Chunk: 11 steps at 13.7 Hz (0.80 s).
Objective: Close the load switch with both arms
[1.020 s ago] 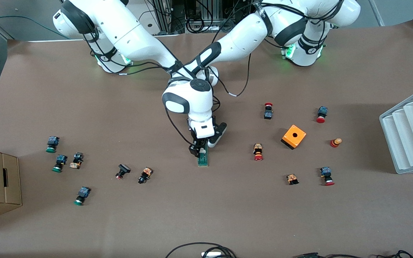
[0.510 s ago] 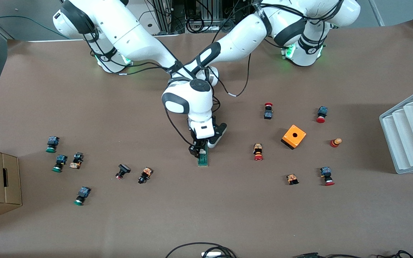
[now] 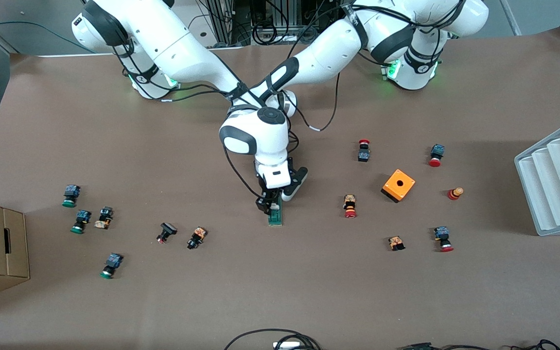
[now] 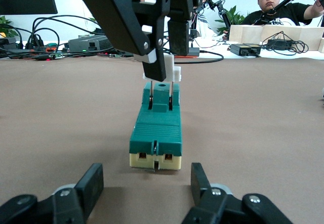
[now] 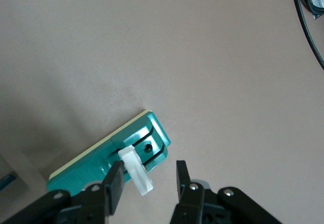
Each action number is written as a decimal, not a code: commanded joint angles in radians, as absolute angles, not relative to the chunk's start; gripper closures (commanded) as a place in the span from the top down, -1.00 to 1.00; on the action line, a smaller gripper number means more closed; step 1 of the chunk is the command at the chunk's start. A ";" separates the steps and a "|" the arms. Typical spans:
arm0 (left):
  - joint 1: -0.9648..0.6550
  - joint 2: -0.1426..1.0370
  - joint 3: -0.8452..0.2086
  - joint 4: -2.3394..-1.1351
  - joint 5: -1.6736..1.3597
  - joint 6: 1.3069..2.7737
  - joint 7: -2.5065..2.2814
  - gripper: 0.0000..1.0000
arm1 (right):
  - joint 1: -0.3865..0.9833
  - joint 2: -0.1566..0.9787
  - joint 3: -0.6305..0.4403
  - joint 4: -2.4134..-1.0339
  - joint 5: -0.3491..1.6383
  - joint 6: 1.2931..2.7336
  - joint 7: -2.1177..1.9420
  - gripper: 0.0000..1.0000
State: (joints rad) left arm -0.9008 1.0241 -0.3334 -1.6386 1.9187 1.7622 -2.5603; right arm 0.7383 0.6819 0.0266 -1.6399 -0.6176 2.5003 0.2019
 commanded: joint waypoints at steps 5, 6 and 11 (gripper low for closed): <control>-0.907 1.058 -0.322 -1.618 1.924 1.778 -2.563 0.56 | 0.730 0.693 0.021 -1.609 -0.624 2.510 0.189 -0.03; -0.907 1.057 -0.322 -1.618 1.922 1.778 -2.560 0.56 | 0.730 0.693 0.021 -1.606 -0.624 2.510 0.190 -0.03; -0.905 1.058 -0.321 -1.618 1.924 1.778 -2.557 0.56 | 0.730 0.693 0.021 -1.597 -0.623 2.508 0.189 -0.03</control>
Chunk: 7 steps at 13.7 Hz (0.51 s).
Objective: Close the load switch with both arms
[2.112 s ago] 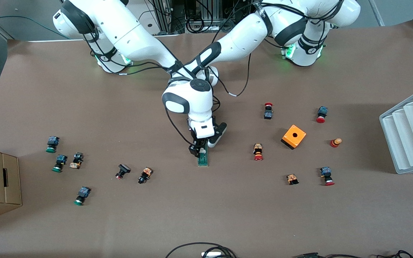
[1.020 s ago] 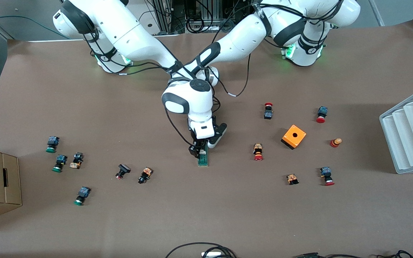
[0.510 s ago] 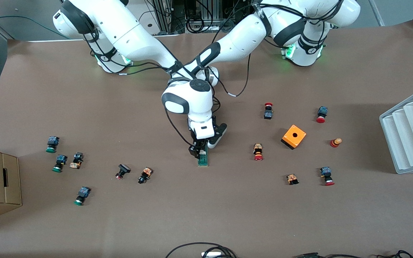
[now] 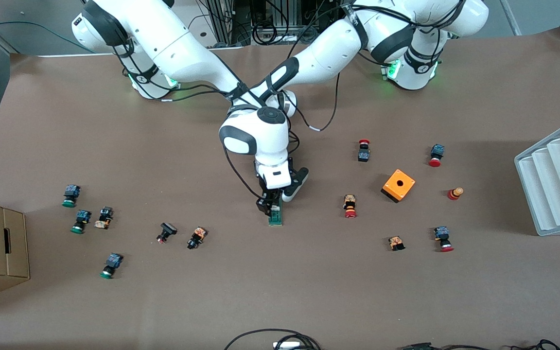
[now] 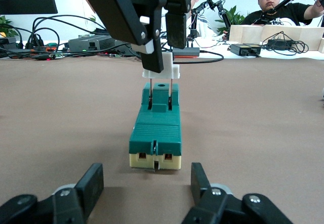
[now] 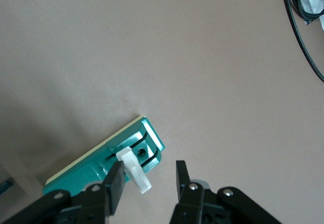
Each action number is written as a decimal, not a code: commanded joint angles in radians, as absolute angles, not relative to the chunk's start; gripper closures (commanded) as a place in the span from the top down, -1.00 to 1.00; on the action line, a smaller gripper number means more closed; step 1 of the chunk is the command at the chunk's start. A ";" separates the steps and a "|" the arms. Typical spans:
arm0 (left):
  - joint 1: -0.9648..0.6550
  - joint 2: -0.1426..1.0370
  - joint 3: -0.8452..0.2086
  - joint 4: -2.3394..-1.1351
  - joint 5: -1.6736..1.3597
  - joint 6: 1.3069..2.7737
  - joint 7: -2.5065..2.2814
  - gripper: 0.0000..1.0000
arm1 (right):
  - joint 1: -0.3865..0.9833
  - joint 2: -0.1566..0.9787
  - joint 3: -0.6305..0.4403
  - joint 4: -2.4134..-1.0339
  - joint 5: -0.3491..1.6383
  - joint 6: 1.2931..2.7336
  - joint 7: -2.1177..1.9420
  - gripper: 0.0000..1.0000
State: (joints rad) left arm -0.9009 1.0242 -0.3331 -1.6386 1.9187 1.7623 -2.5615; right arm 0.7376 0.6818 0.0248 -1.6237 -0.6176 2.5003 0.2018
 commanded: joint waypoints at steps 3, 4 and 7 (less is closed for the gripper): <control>-0.907 1.057 -0.314 -1.620 1.924 1.778 -2.554 0.56 | 0.730 0.695 0.021 -1.595 -0.623 2.508 0.189 -0.03; -0.905 1.057 -0.314 -1.621 1.924 1.778 -2.557 0.56 | 0.730 0.695 0.021 -1.595 -0.623 2.508 0.189 -0.03; -0.905 1.057 -0.314 -1.617 1.924 1.779 -2.553 0.56 | 0.730 0.695 0.014 -1.594 -0.623 2.508 0.189 -0.03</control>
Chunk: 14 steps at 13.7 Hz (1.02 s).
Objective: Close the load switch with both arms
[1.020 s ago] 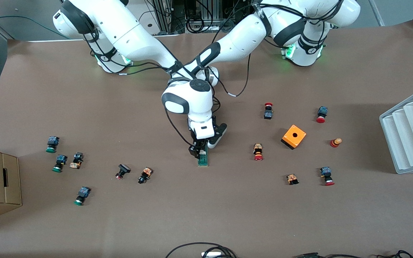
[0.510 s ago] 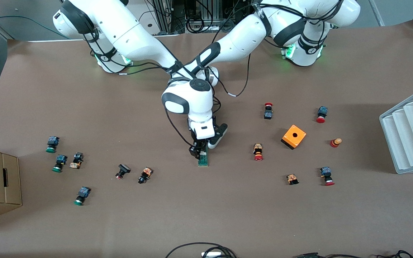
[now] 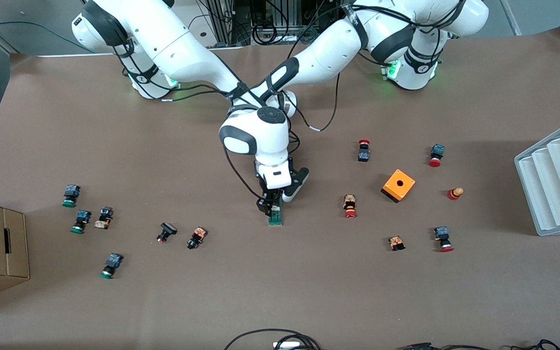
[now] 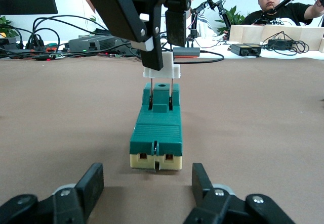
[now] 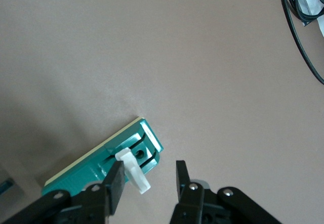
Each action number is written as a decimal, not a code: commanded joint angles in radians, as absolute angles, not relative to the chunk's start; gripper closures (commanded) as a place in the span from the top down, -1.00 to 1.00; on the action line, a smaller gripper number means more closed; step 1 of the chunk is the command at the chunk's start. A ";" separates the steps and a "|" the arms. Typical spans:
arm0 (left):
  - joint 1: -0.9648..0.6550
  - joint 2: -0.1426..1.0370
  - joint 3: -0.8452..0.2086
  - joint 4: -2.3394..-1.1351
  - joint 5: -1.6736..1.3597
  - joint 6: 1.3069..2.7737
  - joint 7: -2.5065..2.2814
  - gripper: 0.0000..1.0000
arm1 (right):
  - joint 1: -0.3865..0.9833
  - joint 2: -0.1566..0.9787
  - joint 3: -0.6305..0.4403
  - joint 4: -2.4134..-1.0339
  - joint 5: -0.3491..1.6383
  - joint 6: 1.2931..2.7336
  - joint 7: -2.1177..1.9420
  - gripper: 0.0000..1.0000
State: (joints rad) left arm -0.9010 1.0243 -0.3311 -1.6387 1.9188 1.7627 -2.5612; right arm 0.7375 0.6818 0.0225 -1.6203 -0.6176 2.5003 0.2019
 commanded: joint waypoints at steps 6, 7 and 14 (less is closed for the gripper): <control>-0.905 1.057 -0.314 -1.618 1.924 1.781 -2.554 0.56 | 0.730 0.699 0.011 -1.586 -0.623 2.510 0.189 -0.04; -0.905 1.057 -0.314 -1.617 1.925 1.781 -2.553 0.56 | 0.730 0.701 0.011 -1.585 -0.623 2.510 0.189 -0.04; -0.905 1.058 -0.313 -1.617 1.927 1.782 -2.554 0.56 | 0.730 0.707 0.009 -1.575 -0.623 2.511 0.189 -0.06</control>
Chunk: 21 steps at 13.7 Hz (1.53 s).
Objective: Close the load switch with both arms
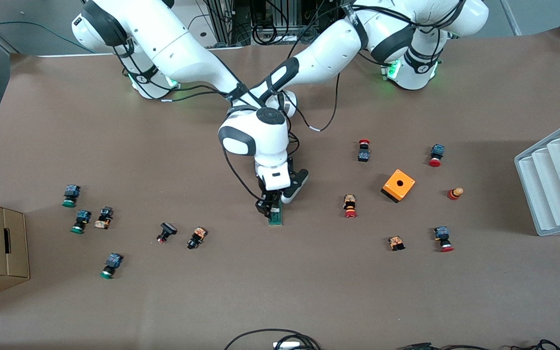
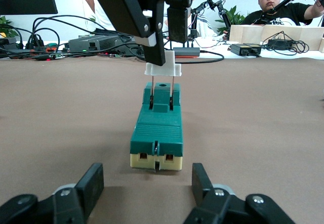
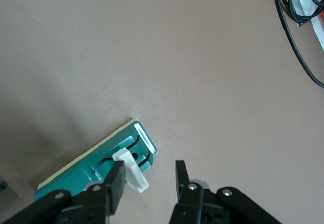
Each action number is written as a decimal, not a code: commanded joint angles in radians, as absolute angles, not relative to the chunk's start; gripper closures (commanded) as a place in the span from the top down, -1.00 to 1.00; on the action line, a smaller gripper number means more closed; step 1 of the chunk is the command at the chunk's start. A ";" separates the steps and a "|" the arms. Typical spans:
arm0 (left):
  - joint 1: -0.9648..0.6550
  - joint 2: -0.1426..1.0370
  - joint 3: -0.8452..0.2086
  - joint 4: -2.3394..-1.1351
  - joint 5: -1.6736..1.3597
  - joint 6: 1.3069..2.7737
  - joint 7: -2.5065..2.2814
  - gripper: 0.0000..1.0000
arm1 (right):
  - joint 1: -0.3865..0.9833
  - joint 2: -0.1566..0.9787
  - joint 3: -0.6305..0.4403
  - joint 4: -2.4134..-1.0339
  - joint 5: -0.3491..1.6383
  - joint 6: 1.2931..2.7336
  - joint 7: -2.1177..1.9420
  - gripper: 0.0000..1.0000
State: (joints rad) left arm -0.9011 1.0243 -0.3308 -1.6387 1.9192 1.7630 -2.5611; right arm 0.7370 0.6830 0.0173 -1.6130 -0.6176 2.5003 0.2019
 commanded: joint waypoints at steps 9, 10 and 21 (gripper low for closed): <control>-0.905 1.058 -0.310 -1.617 1.930 1.786 -2.556 0.40 | 0.730 0.726 0.006 -1.548 -0.623 2.511 0.189 -0.06; -0.905 1.057 -0.310 -1.617 1.930 1.787 -2.556 0.40 | 0.730 0.727 0.006 -1.546 -0.623 2.511 0.189 -0.06; -0.905 1.057 -0.310 -1.615 1.930 1.787 -2.554 0.40 | 0.730 0.755 -0.005 -1.522 -0.623 2.514 0.187 -0.06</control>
State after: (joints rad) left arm -0.9013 1.0245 -0.3282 -1.6379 1.9270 1.7685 -2.5607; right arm 0.7367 0.7232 -0.0015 -1.5558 -0.6176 2.5011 0.2014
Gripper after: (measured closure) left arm 0.300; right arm 0.529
